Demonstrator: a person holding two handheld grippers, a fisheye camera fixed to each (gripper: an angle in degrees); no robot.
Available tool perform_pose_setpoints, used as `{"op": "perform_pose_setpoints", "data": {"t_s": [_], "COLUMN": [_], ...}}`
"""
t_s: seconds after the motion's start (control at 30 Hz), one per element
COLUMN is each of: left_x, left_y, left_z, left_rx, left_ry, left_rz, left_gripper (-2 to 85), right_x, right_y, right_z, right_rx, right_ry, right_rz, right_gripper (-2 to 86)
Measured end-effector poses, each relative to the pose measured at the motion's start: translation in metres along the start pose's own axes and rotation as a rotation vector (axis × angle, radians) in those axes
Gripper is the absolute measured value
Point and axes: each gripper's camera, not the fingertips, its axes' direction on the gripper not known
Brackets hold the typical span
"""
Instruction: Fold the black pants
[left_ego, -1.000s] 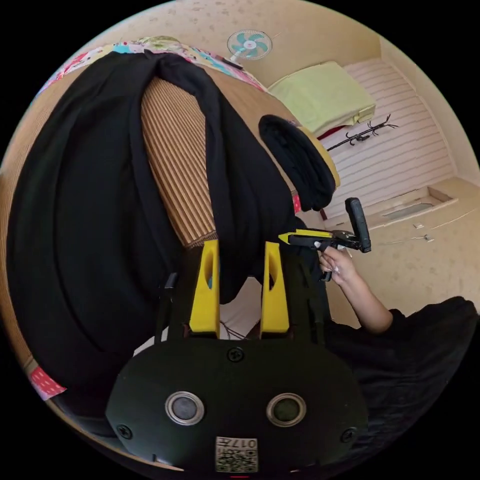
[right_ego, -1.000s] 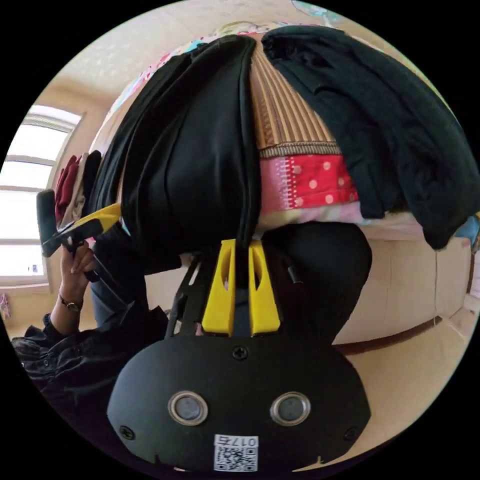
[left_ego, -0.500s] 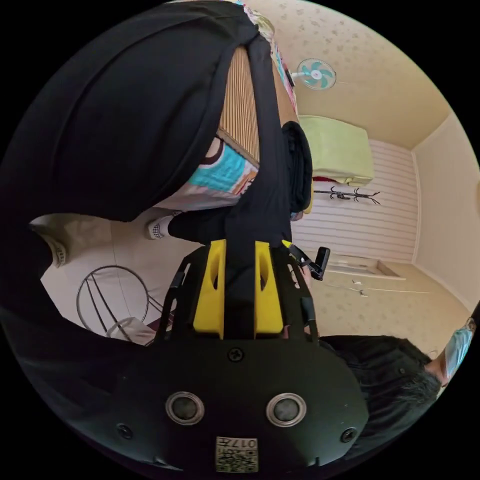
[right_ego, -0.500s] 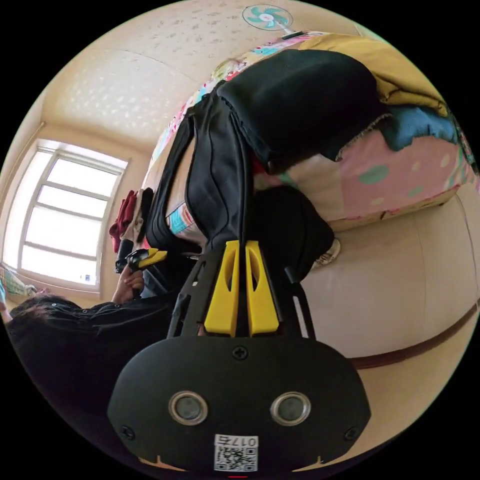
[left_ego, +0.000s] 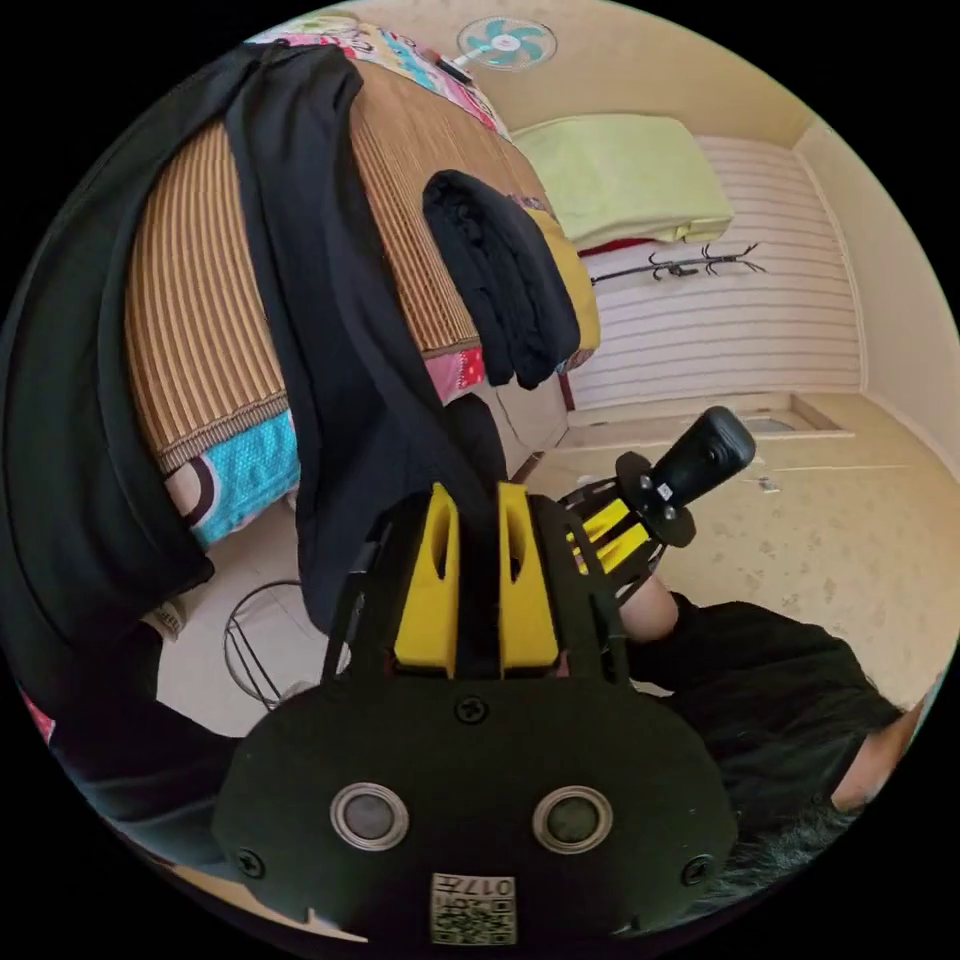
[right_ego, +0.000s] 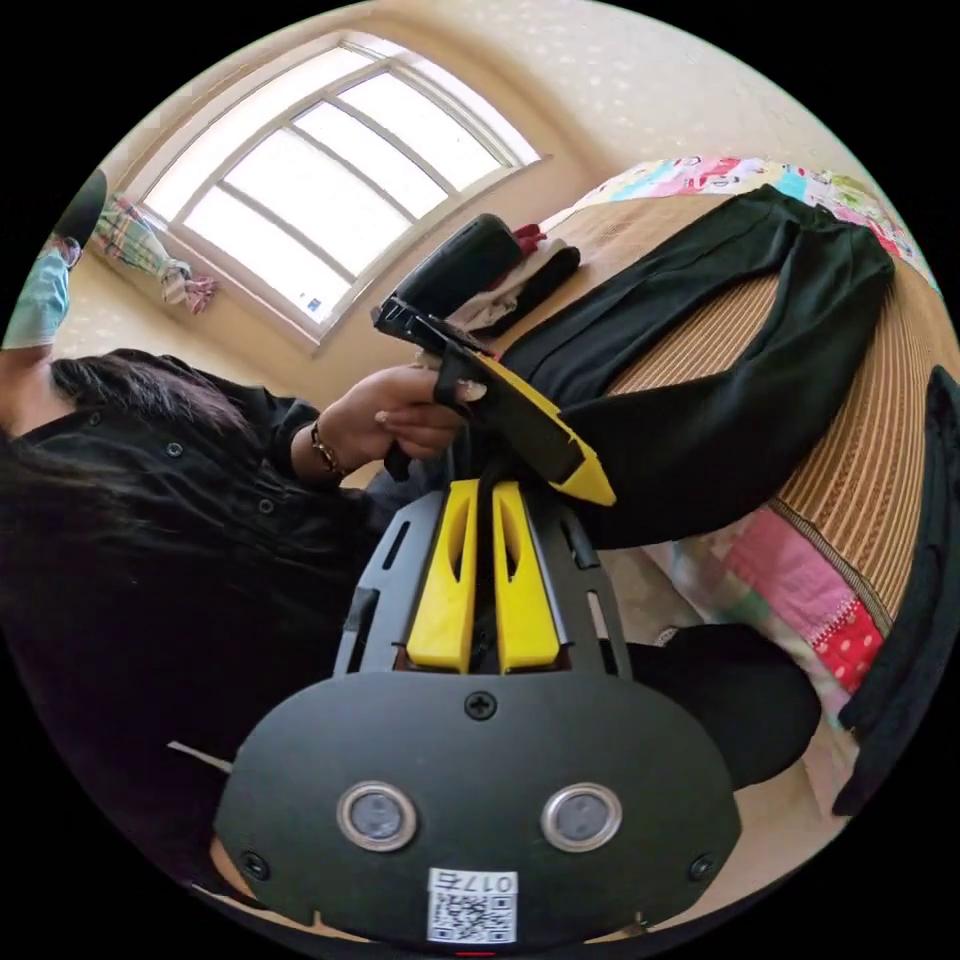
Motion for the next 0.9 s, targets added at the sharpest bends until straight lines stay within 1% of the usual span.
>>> {"op": "perform_pose_setpoints", "data": {"t_s": [0.03,0.07,0.1,0.13,0.17,0.2,0.23,0.27,0.3,0.33,0.4,0.43,0.47,0.5,0.53,0.57,0.6,0.63,0.67,0.7,0.73,0.77,0.8,0.87,0.9], "left_x": [-0.005,-0.006,-0.006,-0.004,-0.003,0.0,0.003,0.006,0.01,0.015,0.023,0.027,0.029,0.031,0.03,0.029,0.025,0.019,0.016,0.008,-0.001,-0.006,-0.017,-0.032,-0.041], "left_y": [0.009,0.013,0.021,0.027,0.029,0.032,0.034,0.035,0.036,0.038,0.041,0.043,0.044,0.047,0.051,0.054,0.06,0.067,0.071,0.083,0.096,0.103,0.119,0.141,0.156], "left_z": [0.0,0.0,-0.003,-0.006,-0.008,-0.012,-0.016,-0.019,-0.023,-0.028,-0.036,-0.041,-0.043,-0.047,-0.051,-0.053,-0.06,-0.068,-0.072,-0.083,-0.094,-0.101,-0.113,-0.132,-0.143], "left_rx": [0.032,0.047,0.08,0.107,0.115,0.123,0.128,0.13,0.132,0.132,0.15,0.162,0.169,0.185,0.202,0.21,0.226,0.241,0.249,0.276,0.314,0.335,0.375,0.431,0.458], "left_ry": [-0.004,-0.014,-0.04,-0.047,-0.042,-0.023,-0.014,-0.014,-0.017,-0.018,-0.02,-0.022,-0.021,-0.012,0.003,0.013,0.039,0.068,0.081,0.099,0.11,0.117,0.135,0.143,0.125], "left_rz": [-0.018,-0.019,-0.014,-0.004,0.001,0.017,0.034,0.044,0.06,0.07,0.096,0.107,0.113,0.124,0.126,0.125,0.123,0.119,0.116,0.106,0.088,0.075,0.041,-0.021,-0.066], "left_gripper": [2.6,2.0,1.6,1.2,1.1,0.9,0.8,0.7,0.6,0.5,0.4,0.3,0.3,0.2,0.2,0.2,0.1,0.1,0.1,0.0,0.0,0.0,0.0,0.2,0.4], "right_x": [0.007,0.023,0.04,0.05,0.075,0.106,0.124,0.161,0.196,0.212,0.275,0.288,0.31,0.327,0.335,0.345,0.349,0.349,0.336,0.309,0.291,0.256,0.224,0.184,0.168], "right_y": [-0.003,-0.011,-0.024,-0.033,-0.058,-0.089,-0.107,-0.14,-0.169,-0.184,-0.23,-0.241,-0.26,-0.275,-0.28,-0.292,-0.305,-0.312,-0.33,-0.353,-0.367,-0.397,-0.431,-0.477,-0.503], "right_z": [0.001,-0.003,-0.011,-0.016,-0.031,-0.047,-0.056,-0.073,-0.086,-0.09,-0.091,-0.086,-0.074,-0.06,-0.053,-0.04,-0.027,-0.022,-0.013,-0.004,0.002,0.022,0.047,0.092,0.123], "right_rx": [-0.057,-0.154,-0.214,-0.232,-0.238,-0.218,-0.196,-0.134,-0.045,0.004,0.176,0.192,0.19,0.189,0.192,0.202,0.205,0.213,0.265,0.355,0.403,0.451,0.454,0.436,0.426], "right_ry": [-0.022,-0.052,-0.044,-0.02,0.087,0.228,0.286,0.354,0.374,0.379,0.391,0.413,0.506,0.596,0.616,0.62,0.637,0.656,0.71,0.779,0.82,0.878,0.917,0.937,0.891], "right_rz": [-0.004,-0.013,-0.014,-0.001,0.076,0.204,0.28,0.436,0.555,0.585,0.725,0.752,0.808,0.867,0.889,0.897,0.901,0.907,0.898,0.83,0.776,0.667,0.566,0.431,0.378], "right_gripper": [6.0,7.8,10.1,11.1,13.2,14.7,15.5,16.0,16.4,16.5,16.7,16.4,15.8,13.1,11.7,7.0,4.2,3.9,3.3,3.0,3.0,2.9,2.9,3.2,3.6]}}
